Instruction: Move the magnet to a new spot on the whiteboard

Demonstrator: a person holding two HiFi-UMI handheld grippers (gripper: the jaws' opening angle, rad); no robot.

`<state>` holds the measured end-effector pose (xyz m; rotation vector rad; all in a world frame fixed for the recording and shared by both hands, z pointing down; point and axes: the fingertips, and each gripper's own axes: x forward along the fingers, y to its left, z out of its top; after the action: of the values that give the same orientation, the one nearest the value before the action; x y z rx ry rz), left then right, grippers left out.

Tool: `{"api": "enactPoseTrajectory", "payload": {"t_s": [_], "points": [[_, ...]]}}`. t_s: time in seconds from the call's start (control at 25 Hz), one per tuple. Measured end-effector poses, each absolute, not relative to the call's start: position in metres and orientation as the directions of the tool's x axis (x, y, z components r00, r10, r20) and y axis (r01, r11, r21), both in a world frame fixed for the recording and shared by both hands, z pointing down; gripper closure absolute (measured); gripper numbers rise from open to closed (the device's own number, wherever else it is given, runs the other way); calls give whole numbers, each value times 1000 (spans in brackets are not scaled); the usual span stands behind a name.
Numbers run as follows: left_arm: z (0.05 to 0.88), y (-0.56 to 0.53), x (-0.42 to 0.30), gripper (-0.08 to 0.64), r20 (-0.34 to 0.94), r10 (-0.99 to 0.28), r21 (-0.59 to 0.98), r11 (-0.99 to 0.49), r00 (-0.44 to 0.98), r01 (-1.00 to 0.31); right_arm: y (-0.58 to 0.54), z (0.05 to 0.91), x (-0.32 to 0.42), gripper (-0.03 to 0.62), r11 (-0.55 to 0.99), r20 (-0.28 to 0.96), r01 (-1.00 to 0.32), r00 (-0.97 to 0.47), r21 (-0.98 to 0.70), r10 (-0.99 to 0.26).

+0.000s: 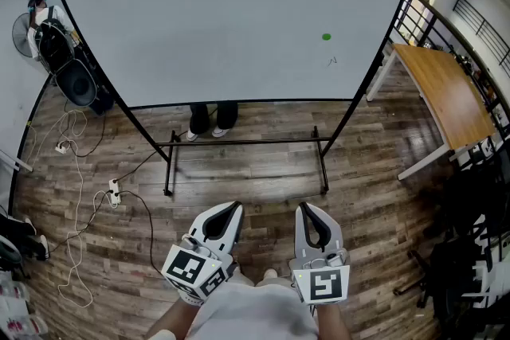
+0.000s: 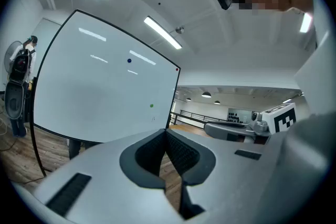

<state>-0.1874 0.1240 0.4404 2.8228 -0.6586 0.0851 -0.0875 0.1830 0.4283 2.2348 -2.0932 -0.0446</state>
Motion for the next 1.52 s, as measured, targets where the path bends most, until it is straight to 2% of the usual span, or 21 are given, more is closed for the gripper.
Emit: {"api": "enactPoseTrajectory", "payload": {"t_s": [0.28, 0.4, 0.64, 0.8, 1.04, 1.52], "points": [[435, 156, -213, 554, 119, -465, 223, -848, 877, -480, 196, 430, -111, 592, 2, 18, -1000, -2, 11, -1000], [431, 159, -234, 554, 108, -502, 201, -834, 858, -514, 196, 423, -128, 591, 43, -4, -998, -44, 50, -999], [427, 160, -243, 554, 87, -545, 179, -815, 834, -551, 195, 426, -121, 592, 39, -38, -999, -39, -4, -999], [428, 166, -235, 554, 83, -545, 177, -816, 834, -551, 209, 426, -115, 592, 32, -39, -999, -34, 30, -999], [421, 197, -211, 554, 74, -515, 154, -840, 854, -520, 234, 426, -87, 592, 1, -52, -1000, -1, -2, -999], [430, 190, -178, 554, 82, -568, 137, -807, 819, -574, 237, 421, -45, 592, 25, -109, -1000, -26, 17, -994]]}}
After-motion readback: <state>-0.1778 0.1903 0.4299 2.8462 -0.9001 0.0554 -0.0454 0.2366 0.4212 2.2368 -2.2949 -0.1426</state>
